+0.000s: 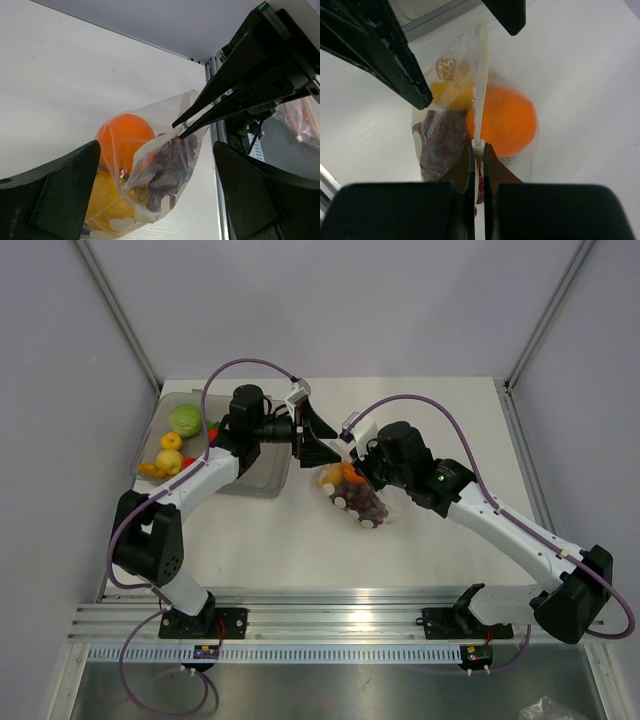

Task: Place the food in the zip-top bag and seal the zipper
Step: Zip the zipper food storage bag at the center of the board.

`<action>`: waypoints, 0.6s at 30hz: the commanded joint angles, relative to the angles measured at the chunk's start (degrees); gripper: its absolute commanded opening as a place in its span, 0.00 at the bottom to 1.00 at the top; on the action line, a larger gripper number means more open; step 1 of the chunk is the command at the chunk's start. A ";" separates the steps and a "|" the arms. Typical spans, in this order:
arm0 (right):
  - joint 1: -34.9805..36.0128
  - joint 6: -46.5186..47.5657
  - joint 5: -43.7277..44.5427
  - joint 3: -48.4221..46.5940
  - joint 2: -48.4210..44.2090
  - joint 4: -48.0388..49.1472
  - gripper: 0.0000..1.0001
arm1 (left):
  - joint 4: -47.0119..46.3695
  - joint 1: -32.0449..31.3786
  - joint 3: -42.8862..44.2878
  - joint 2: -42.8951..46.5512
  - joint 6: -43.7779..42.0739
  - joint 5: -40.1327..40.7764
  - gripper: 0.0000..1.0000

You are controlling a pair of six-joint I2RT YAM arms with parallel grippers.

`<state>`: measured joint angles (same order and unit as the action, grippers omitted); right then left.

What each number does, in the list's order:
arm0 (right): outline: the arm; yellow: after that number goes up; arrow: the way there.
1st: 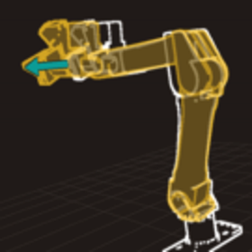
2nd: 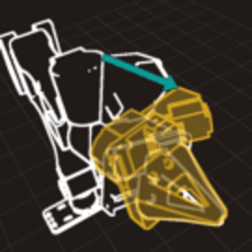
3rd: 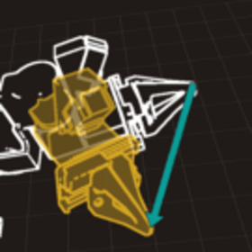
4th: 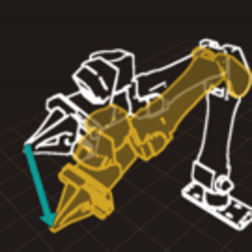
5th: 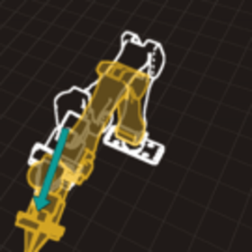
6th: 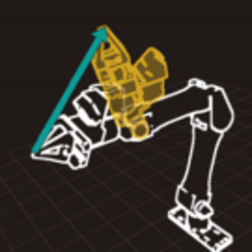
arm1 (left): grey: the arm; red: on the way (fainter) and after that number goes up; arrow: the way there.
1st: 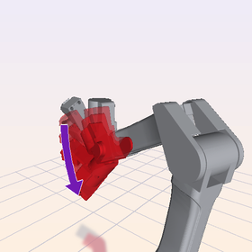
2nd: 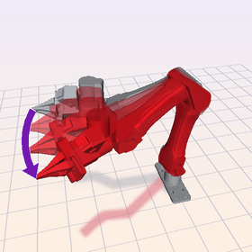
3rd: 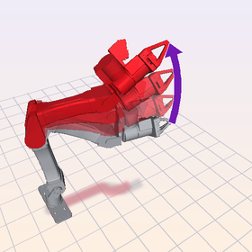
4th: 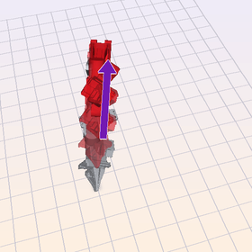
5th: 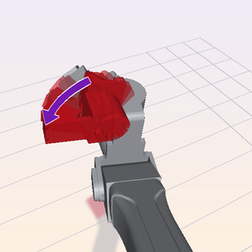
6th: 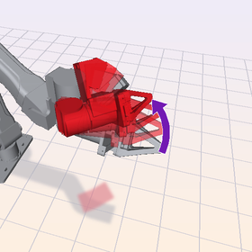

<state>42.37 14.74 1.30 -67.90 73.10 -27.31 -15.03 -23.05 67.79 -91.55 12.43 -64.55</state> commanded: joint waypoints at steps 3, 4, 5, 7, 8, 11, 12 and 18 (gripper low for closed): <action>0.08 -0.33 -1.04 -3.20 -0.41 2.52 0.00 | -10.02 -1.21 -0.20 -1.70 4.44 -1.01 0.93; -0.01 -0.42 -1.04 -3.29 -0.41 2.61 0.00 | -10.46 -1.38 -0.20 -2.14 4.54 -1.01 0.89; 0.08 -0.50 -1.04 -3.29 -0.41 2.61 0.00 | -10.55 -1.47 -0.11 -2.49 4.71 -1.10 0.87; 0.08 -0.59 -1.04 -3.29 -0.41 2.61 0.00 | -11.16 -1.65 -0.03 -3.02 5.59 -1.98 0.81; 0.08 -0.68 -1.04 -3.21 -0.41 2.70 0.00 | -11.69 -1.74 -0.37 -3.28 5.85 -2.24 0.76; -0.01 -0.85 -1.04 -3.20 -0.77 2.61 0.00 | -12.74 -2.09 -1.08 -3.29 6.65 -3.56 0.68; 0.08 -0.86 -1.12 -3.12 -0.85 2.70 0.00 | -12.92 -2.18 -1.60 -3.11 6.65 -3.39 0.68; -0.01 -1.38 -1.12 -2.94 -1.21 2.96 0.00 | -14.24 -2.53 -1.87 -3.72 7.96 -4.26 0.30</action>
<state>42.37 14.15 0.73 -67.92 73.14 -27.33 -24.45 -25.19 66.00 -94.91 19.75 -66.37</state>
